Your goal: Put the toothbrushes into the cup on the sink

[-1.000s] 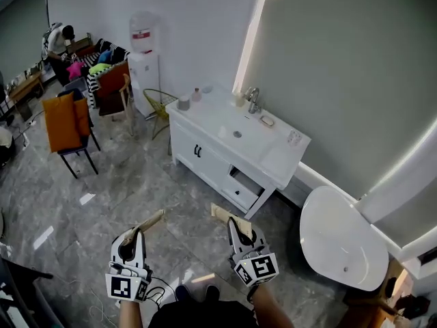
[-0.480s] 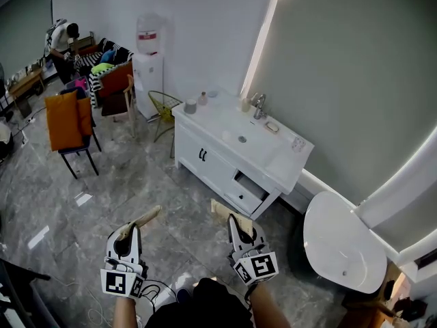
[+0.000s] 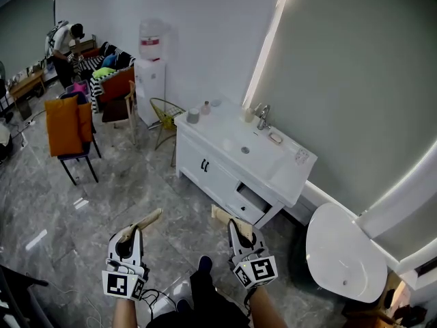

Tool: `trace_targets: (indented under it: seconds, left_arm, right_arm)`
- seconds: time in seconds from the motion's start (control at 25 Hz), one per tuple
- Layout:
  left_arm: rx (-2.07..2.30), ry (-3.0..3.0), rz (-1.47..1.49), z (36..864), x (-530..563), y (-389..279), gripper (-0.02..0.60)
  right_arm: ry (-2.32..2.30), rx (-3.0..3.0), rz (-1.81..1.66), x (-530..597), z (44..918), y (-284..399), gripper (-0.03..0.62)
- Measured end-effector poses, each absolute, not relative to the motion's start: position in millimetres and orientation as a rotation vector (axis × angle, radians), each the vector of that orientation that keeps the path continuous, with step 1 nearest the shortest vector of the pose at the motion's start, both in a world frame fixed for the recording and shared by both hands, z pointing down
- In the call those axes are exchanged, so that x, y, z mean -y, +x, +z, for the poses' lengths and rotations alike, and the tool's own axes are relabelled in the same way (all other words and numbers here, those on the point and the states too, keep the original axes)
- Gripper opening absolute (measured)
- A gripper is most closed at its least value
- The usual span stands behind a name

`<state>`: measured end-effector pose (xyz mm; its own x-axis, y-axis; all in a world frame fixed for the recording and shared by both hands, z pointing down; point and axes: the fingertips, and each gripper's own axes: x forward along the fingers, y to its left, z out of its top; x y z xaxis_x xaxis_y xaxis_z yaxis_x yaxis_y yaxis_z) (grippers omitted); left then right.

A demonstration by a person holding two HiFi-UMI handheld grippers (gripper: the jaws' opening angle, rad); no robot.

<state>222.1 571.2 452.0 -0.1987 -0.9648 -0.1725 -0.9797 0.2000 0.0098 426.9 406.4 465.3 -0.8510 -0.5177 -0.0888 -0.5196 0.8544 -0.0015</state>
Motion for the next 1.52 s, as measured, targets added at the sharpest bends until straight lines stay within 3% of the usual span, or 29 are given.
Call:
trace_targets:
  seconds: [1.04,1.52]
  left_arm:
    - [-2.390,-1.843,0.171,443,-254,130,0.044]
    - [-2.392,-1.855,0.155,440,-220,119,0.044]
  right_arm:
    - [-0.713,-2.986,-0.052,-91,473,308,0.048]
    - [-0.715,-2.982,-0.087,-52,472,295,0.048]
